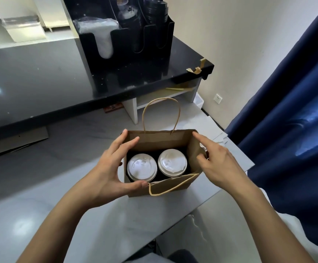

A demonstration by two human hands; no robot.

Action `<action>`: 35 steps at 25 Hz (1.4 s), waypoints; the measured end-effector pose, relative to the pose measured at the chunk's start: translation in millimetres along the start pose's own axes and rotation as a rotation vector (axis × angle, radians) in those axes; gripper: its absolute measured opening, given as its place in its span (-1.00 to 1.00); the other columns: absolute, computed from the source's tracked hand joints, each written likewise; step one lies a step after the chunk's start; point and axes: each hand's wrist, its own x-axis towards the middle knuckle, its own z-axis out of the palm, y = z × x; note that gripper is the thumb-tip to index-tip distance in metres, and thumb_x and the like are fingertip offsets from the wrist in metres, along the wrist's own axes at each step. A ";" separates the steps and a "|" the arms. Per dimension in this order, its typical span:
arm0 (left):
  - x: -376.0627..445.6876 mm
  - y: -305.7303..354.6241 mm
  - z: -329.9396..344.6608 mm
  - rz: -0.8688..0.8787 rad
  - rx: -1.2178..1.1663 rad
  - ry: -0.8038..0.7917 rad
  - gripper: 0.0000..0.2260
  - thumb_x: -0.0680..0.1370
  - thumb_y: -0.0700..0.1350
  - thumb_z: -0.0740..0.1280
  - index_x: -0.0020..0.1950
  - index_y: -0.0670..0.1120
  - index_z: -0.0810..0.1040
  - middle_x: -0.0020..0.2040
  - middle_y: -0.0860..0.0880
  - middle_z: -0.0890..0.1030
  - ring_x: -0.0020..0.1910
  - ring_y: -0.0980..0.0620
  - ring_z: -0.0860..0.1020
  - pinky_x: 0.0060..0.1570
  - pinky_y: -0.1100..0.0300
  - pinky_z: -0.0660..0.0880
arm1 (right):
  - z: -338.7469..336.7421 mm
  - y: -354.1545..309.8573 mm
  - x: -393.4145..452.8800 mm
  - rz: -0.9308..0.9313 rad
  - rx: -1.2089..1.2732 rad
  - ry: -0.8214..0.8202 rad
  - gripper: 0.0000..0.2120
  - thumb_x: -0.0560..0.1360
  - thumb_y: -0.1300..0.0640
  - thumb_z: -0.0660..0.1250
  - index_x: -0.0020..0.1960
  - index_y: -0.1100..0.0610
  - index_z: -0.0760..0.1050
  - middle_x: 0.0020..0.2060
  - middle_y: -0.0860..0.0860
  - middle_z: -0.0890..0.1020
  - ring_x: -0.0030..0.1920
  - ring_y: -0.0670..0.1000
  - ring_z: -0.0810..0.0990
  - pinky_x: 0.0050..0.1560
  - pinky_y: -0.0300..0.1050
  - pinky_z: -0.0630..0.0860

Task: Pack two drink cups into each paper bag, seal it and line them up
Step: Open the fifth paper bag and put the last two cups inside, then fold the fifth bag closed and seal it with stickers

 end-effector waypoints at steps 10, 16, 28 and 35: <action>37.6 4.5 4.6 -0.153 0.050 0.101 -0.07 0.33 0.32 0.53 0.56 0.40 0.06 0.57 0.42 -0.17 0.57 0.24 0.07 0.39 0.13 0.36 | -8.3 17.0 91.0 -0.116 -0.027 -0.103 -0.38 0.59 0.09 0.21 0.57 -0.30 0.17 -0.23 -0.24 0.37 -0.30 -0.24 0.46 -0.34 -0.42 0.33; 63.8 21.6 17.4 -0.289 0.059 0.185 -0.10 0.35 0.30 0.52 0.56 0.39 0.06 0.55 0.45 -0.19 0.56 0.28 0.05 0.40 0.16 0.34 | -18.4 34.3 141.9 -0.222 0.054 -0.219 -0.38 0.59 0.12 0.22 0.57 -0.28 0.20 -0.12 -0.29 0.52 -0.24 -0.22 0.45 -0.27 -0.44 0.40; 80.9 43.6 29.2 -0.420 0.117 0.283 -0.20 0.41 0.31 0.45 0.55 0.39 0.11 0.56 0.43 -0.08 0.55 0.23 0.11 0.45 0.09 0.33 | -28.3 45.9 181.2 -0.416 0.138 -0.329 -0.46 0.61 -0.03 0.30 0.52 -0.30 0.21 0.30 -0.29 0.41 -0.06 -0.19 0.57 0.02 -0.22 0.49; 84.5 58.5 19.9 -0.448 0.180 0.359 -0.31 0.43 0.38 0.27 0.54 0.35 0.17 0.56 0.32 0.12 0.53 0.19 0.16 0.47 -0.01 0.32 | -47.6 41.3 184.2 -0.474 0.190 -0.249 -0.49 0.57 -0.06 0.35 0.48 -0.24 0.33 0.21 -0.27 0.42 -0.05 -0.22 0.59 -0.17 -0.46 0.42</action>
